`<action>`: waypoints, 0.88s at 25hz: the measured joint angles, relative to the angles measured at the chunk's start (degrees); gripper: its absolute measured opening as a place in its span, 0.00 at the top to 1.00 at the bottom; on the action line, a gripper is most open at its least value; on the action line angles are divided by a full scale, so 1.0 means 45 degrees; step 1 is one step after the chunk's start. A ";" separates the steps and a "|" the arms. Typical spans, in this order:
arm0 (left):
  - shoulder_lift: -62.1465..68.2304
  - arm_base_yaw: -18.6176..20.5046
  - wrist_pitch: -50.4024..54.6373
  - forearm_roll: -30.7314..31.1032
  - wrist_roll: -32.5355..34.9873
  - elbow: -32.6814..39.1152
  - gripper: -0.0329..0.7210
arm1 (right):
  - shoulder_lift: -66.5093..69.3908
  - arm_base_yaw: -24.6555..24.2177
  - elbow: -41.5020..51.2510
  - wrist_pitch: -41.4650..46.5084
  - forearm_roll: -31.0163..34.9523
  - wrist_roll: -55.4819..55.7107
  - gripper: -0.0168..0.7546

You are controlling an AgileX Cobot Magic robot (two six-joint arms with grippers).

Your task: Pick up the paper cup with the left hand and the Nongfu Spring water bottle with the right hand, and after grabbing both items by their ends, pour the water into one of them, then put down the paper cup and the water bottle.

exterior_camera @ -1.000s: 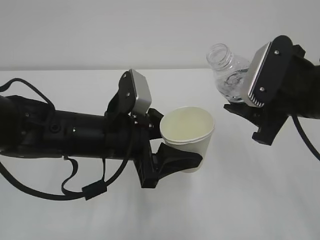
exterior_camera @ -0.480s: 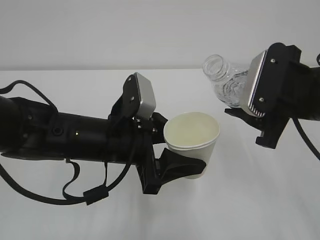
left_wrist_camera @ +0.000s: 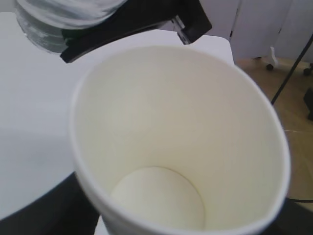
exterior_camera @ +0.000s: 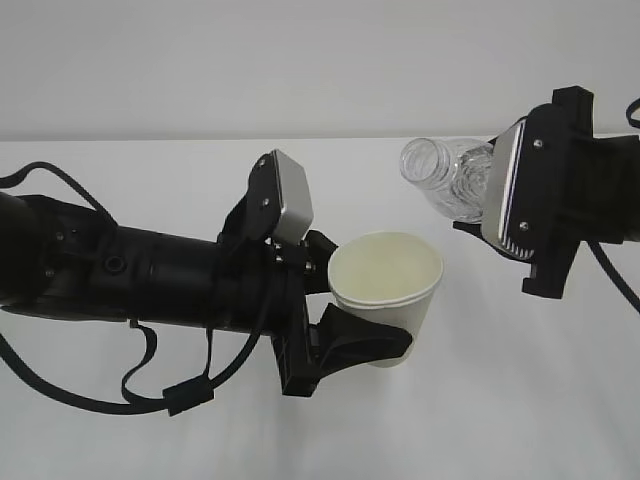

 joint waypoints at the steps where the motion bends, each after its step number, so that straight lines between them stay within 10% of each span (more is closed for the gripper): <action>1: 0.0000 0.0000 -0.0008 0.0094 0.0000 0.0000 0.29 | 0.0000 0.0000 0.0000 0.0000 0.0000 -0.0179 0.33; 22: 0.0000 0.0000 -0.0334 0.0974 -0.0035 0.0000 0.29 | 0.0000 0.0000 0.0000 -0.0077 0.0000 -0.2934 0.33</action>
